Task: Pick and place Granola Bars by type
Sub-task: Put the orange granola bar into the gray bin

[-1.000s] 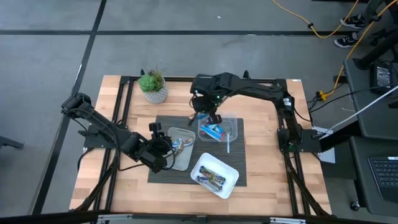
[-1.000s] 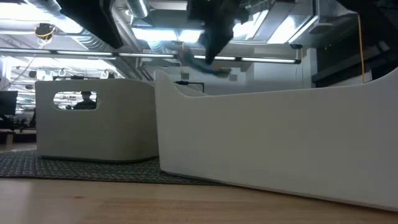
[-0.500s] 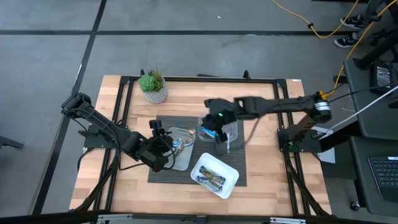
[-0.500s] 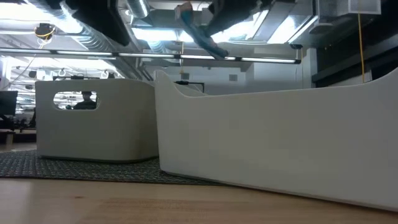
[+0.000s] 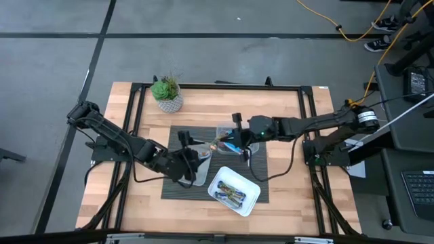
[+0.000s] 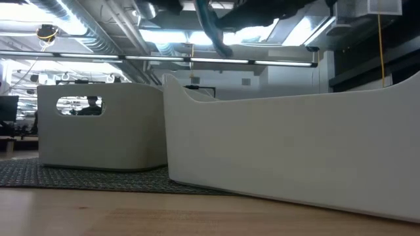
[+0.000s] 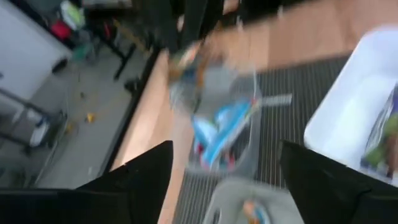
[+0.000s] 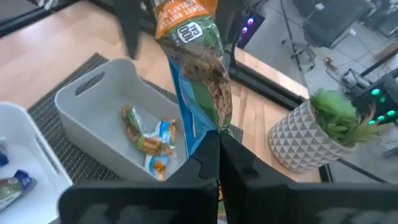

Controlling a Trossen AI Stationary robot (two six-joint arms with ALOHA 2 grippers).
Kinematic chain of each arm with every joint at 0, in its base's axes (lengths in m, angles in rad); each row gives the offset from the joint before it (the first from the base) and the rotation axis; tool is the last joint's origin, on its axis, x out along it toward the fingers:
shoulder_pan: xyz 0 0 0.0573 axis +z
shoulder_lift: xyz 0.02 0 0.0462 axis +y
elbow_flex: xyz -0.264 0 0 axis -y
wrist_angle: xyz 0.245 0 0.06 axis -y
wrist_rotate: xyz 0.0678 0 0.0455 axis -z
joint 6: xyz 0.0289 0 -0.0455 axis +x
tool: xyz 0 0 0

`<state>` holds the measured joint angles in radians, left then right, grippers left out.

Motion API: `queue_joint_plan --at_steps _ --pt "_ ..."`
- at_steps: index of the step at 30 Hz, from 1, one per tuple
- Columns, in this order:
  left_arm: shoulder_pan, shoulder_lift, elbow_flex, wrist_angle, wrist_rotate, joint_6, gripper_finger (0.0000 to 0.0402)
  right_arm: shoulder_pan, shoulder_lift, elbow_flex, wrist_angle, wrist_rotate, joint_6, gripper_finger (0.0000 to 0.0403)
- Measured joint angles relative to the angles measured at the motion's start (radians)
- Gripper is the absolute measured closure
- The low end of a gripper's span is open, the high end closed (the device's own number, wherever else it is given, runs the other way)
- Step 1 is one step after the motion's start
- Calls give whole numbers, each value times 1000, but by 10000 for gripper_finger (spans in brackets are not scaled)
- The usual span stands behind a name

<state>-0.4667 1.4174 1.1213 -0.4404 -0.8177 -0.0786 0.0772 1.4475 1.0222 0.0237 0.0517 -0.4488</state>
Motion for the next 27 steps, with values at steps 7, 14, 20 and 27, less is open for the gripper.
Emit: queue_joint_plan --at_steps 7,14,20,27 --pt "20 0 0 200 -3 140 111 40 -1 0 69 -3 -3 401" --pt "39 0 0 213 9 153 141 59 -1 0 90 -1 -4 401" --pt "38 1 0 258 30 155 211 58 -1 1 91 0 0 400" --pt "39 1 0 293 88 170 323 58 -1 1 108 -3 -1 400"
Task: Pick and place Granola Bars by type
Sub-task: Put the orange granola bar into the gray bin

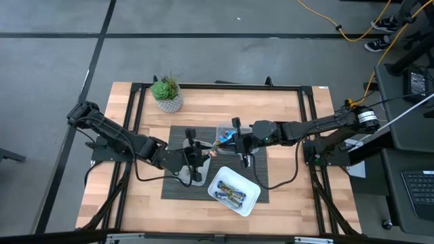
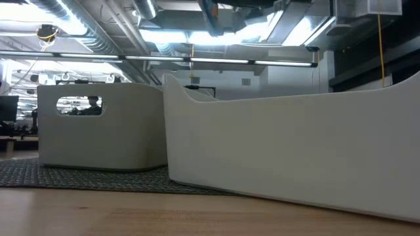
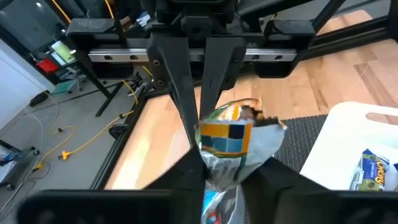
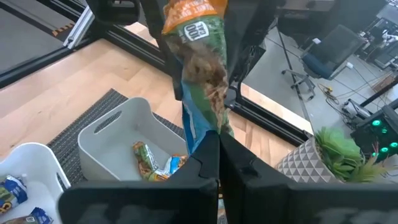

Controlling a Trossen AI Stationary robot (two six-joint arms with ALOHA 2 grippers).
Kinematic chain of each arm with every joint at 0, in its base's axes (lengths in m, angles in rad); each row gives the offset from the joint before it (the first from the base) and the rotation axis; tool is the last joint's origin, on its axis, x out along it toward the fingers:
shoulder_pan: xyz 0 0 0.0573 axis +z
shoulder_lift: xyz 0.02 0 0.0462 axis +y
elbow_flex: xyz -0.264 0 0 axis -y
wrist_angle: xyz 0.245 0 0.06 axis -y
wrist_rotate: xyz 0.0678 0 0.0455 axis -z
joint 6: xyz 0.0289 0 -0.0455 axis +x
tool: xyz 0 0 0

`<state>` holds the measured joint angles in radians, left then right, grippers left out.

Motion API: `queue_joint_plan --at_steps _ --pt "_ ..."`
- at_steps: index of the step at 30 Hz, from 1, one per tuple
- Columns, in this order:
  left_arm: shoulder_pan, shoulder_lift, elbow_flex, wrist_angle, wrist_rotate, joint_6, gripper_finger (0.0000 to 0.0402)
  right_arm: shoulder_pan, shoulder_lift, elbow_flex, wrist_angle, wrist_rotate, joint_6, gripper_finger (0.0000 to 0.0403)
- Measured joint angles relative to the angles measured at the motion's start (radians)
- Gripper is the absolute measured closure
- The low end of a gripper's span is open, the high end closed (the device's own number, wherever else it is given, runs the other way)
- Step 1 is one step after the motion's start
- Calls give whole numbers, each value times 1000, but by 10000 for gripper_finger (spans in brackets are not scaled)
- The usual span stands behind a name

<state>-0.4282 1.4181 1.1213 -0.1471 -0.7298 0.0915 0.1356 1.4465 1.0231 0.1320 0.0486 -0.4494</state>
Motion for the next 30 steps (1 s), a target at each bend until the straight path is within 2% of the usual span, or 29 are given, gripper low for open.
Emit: queue_joint_plan --at_steps 5,10,15,21,26,30 --pt "-2 0 0 -1 2 -6 388 0 0 0 0 -1 3 399" --pt "-8 0 0 -4 -4 -18 384 0 0 0 1 0 26 382" --pt "-54 -14 0 -46 -86 -25 391 2 0 1 -18 4 26 363" --pt "-180 -74 0 -112 -202 -112 389 24 -4 43 -257 13 63 341" --pt "-302 -140 0 -212 -223 -239 389 48 -4 54 -419 137 163 339" --pt "-346 -171 1 -298 -226 -376 393 67 -4 54 -482 219 226 344"
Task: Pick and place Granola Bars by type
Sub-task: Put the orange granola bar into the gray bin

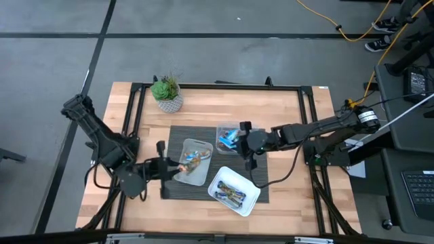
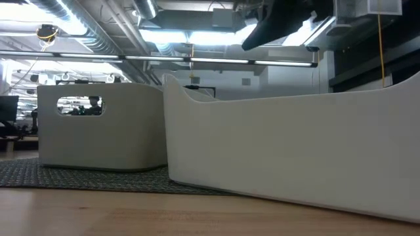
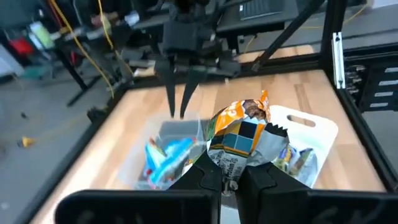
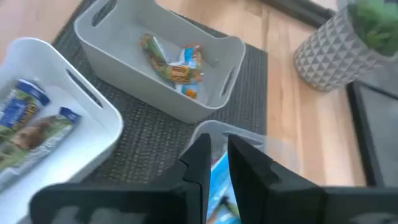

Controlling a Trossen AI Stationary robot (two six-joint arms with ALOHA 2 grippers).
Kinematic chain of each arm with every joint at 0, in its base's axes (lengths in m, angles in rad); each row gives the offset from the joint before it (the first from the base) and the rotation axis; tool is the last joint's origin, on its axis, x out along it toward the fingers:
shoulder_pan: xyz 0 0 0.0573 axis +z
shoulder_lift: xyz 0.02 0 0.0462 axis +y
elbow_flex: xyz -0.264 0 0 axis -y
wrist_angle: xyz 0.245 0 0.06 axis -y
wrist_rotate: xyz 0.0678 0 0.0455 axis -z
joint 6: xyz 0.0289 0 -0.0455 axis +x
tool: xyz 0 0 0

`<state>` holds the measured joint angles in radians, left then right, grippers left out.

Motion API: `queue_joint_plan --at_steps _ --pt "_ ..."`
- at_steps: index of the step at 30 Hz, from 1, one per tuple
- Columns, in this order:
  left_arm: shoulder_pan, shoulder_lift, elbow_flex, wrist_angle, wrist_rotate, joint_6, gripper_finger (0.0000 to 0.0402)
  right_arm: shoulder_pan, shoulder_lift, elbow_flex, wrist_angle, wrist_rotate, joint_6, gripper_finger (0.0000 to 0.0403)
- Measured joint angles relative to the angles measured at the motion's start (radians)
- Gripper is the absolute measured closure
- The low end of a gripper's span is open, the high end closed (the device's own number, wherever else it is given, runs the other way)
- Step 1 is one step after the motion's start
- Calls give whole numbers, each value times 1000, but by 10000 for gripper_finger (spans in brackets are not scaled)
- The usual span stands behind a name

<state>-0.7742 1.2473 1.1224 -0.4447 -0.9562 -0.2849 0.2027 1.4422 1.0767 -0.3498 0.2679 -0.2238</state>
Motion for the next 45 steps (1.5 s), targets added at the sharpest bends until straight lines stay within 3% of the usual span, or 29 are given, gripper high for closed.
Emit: queue_joint_plan --at_steps 8,18,23,27,34,39,45 --pt "76 4 0 -120 87 -142 392 34 0 0 -13 2 47 346" --pt "431 3 0 -147 440 -35 393 37 0 0 -23 2 63 347" --pt "548 3 -1 -229 506 -46 391 37 0 0 -42 2 63 347" --pt "570 13 -55 -284 524 -121 390 37 0 0 -47 2 63 347" --pt "551 13 -221 -206 627 -213 390 37 0 0 -47 2 63 347" --pt "530 13 -233 -179 665 -230 389 37 0 0 -43 2 63 347" --pt "505 13 -232 -103 800 -207 383 37 0 0 -35 2 63 347"
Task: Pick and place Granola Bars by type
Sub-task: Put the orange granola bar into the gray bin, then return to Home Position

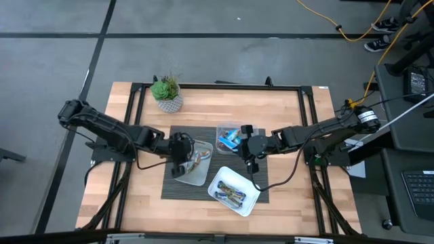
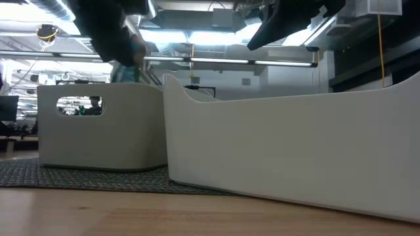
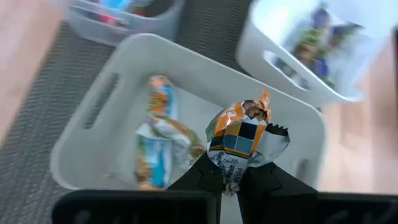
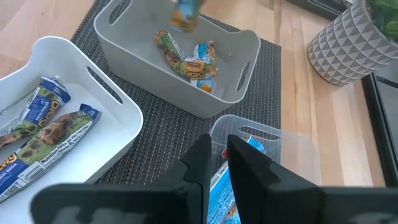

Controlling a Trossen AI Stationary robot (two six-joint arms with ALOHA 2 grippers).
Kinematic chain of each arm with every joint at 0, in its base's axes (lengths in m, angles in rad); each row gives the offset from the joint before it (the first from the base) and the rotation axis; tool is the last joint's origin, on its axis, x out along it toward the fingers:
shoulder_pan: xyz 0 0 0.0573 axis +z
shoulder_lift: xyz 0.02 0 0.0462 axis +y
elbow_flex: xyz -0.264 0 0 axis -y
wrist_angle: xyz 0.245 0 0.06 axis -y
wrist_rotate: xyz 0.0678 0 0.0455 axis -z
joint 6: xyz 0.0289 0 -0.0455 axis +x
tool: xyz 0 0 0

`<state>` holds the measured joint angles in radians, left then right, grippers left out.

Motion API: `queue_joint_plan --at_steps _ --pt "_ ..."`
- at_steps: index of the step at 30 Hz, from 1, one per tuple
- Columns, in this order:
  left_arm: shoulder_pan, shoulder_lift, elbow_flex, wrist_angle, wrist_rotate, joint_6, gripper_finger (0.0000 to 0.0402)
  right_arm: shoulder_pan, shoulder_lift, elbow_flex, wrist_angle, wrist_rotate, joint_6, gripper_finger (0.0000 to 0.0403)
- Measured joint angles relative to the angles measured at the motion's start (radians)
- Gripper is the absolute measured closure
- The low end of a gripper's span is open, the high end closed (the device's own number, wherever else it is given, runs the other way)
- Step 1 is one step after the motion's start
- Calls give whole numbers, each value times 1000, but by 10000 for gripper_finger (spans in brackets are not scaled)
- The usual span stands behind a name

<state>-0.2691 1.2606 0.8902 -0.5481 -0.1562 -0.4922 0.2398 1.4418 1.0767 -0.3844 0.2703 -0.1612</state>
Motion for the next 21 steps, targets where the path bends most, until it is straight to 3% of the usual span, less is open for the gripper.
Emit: queue_joint_plan --at_steps 4,14,21 --pt "-21 0 0 0 19 10 355 0 0 0 0 0 2 347" --pt "-14 0 44 -16 42 39 242 0 0 0 0 0 3 347" --pt "14 0 146 17 40 184 212 0 0 0 0 0 2 347"
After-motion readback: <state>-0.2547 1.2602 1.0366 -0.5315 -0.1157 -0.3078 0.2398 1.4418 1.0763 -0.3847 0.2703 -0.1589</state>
